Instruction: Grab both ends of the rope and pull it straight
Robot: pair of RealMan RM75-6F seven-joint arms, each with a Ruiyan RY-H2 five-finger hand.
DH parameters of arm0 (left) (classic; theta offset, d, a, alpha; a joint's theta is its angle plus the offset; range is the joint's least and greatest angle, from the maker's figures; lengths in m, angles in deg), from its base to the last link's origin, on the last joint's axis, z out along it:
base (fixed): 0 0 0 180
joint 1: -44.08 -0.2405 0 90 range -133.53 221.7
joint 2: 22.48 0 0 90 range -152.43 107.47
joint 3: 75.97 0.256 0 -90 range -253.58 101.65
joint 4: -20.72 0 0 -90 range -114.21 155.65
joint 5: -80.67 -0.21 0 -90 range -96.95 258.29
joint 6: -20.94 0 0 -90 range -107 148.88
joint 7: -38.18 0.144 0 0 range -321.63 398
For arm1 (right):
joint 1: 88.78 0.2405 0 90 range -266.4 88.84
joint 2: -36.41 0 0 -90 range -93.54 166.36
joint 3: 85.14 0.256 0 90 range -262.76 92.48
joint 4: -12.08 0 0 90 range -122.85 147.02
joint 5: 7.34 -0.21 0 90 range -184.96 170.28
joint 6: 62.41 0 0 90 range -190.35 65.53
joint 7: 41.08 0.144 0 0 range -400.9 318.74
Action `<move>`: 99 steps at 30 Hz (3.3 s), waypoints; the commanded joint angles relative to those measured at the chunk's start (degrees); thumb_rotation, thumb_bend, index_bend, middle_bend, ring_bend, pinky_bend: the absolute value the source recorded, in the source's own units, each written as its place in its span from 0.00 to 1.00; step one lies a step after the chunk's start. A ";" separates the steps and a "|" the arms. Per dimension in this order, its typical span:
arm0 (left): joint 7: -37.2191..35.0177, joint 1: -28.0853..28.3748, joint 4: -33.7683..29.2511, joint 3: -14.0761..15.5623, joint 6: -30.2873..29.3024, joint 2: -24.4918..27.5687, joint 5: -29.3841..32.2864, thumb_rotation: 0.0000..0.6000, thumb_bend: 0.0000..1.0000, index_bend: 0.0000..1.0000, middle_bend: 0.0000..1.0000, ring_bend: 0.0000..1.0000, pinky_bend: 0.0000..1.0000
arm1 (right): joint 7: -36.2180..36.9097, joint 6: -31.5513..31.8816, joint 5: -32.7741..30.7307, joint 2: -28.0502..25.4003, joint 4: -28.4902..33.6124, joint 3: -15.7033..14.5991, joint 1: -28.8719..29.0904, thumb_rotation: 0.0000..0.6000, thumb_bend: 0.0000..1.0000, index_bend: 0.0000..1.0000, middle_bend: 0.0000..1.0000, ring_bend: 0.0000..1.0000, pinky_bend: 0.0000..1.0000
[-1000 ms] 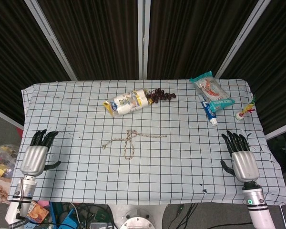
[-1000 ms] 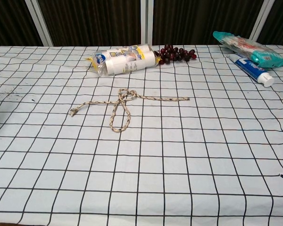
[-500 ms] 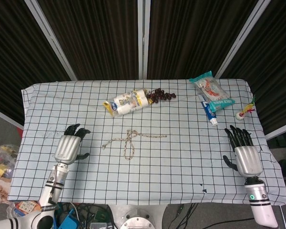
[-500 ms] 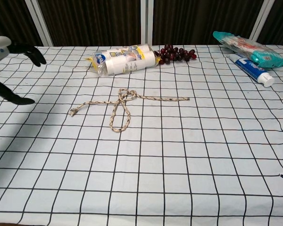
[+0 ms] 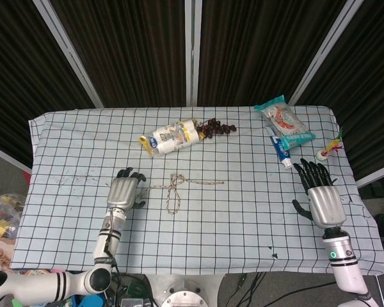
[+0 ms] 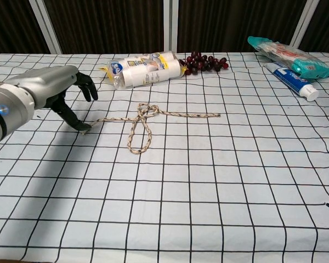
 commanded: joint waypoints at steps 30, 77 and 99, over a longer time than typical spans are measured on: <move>10.45 8.72 10.63 1.20 -4.77 -7.41 7.38 1.00 0.16 0.46 0.29 0.14 0.15 | 0.89 -0.16 -1.37 0.30 -1.09 0.26 0.75 1.00 0.26 0.00 0.00 0.00 0.00; 10.84 11.60 13.47 0.00 -3.62 -9.49 13.51 1.00 0.35 0.51 0.30 0.11 0.15 | 2.67 -1.38 -3.11 1.47 -3.74 -0.03 1.29 1.00 0.26 0.00 0.00 0.00 0.00; 11.86 11.91 13.08 -0.11 -4.60 -9.35 15.50 1.00 0.40 0.52 0.31 0.11 0.15 | 2.38 -1.33 -3.65 1.67 -3.80 0.14 1.34 1.00 0.27 0.00 0.00 0.00 0.00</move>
